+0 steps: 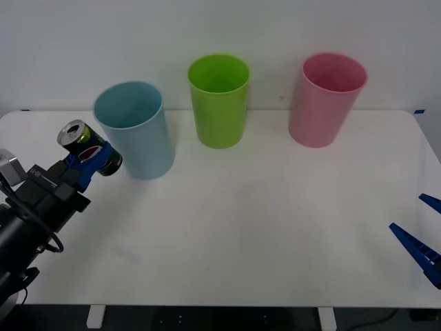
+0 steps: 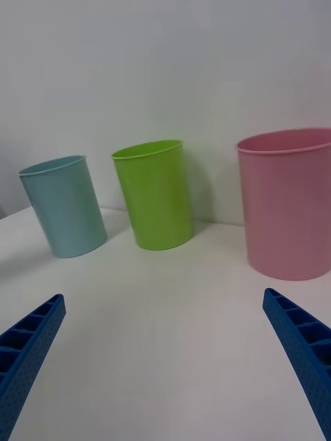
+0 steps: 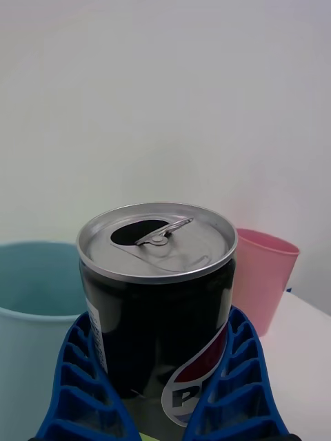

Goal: Grasp the object on the table and drop it into the matching bin: aluminum can to the light blue bin, PET bottle to the pink bin.

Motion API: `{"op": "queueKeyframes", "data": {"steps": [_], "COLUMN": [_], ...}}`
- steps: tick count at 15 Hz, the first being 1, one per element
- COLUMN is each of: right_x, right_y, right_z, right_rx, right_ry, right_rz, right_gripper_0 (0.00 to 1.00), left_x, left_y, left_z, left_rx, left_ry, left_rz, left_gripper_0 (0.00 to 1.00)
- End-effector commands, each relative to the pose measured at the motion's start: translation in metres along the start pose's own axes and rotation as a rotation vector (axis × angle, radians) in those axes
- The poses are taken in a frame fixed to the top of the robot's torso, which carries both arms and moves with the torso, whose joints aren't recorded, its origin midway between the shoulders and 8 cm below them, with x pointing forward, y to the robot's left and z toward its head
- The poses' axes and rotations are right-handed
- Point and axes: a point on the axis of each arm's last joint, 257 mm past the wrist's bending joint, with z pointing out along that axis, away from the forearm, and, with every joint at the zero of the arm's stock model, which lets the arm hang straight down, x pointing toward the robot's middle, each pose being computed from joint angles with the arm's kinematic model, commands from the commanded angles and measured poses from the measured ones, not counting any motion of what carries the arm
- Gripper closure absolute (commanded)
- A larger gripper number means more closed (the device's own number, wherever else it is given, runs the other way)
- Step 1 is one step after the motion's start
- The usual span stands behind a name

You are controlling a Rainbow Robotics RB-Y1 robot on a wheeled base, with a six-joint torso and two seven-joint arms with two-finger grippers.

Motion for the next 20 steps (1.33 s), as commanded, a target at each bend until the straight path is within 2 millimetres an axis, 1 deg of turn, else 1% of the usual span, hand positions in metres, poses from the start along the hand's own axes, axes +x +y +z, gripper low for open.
{"op": "queueKeyframes", "data": {"steps": [1, 5, 9, 12, 16, 19, 20], "right_x": [0.0, 0.0, 0.0, 0.0, 0.0, 0.0, 0.0], "right_y": [0.0, 0.0, 0.0, 0.0, 0.0, 0.0, 0.0], "right_z": [0.0, 0.0, 0.0, 0.0, 0.0, 0.0, 0.0], "right_rx": [0.0, 0.0, 0.0, 0.0, 0.0, 0.0, 0.0], "right_ry": [0.0, 0.0, 0.0, 0.0, 0.0, 0.0, 0.0], "right_rz": [0.0, 0.0, 0.0, 0.0, 0.0, 0.0, 0.0], "right_gripper_0": [0.0, 0.0, 0.0, 0.0, 0.0, 0.0, 0.0], "left_x": [-0.021, -0.038, -0.058, -0.06, -0.062, -0.056, -0.051], "left_y": [0.002, 0.014, 0.033, 0.05, 0.065, 0.079, 0.081], "left_z": [0.007, 0.021, 0.033, 0.047, 0.064, 0.079, 0.084], "left_rx": [0.0, -0.023, -0.071, -0.101, -0.128, -0.14, -0.139], "left_ry": [-0.017, -0.034, -0.057, -0.055, -0.053, -0.031, -0.016], "left_rz": [-0.011, 0.036, 0.082, 0.111, 0.143, 0.178, 0.189], "left_gripper_0": [1.0, 1.0, 1.0, 1.0, 0.99, 0.99, 0.99]}}
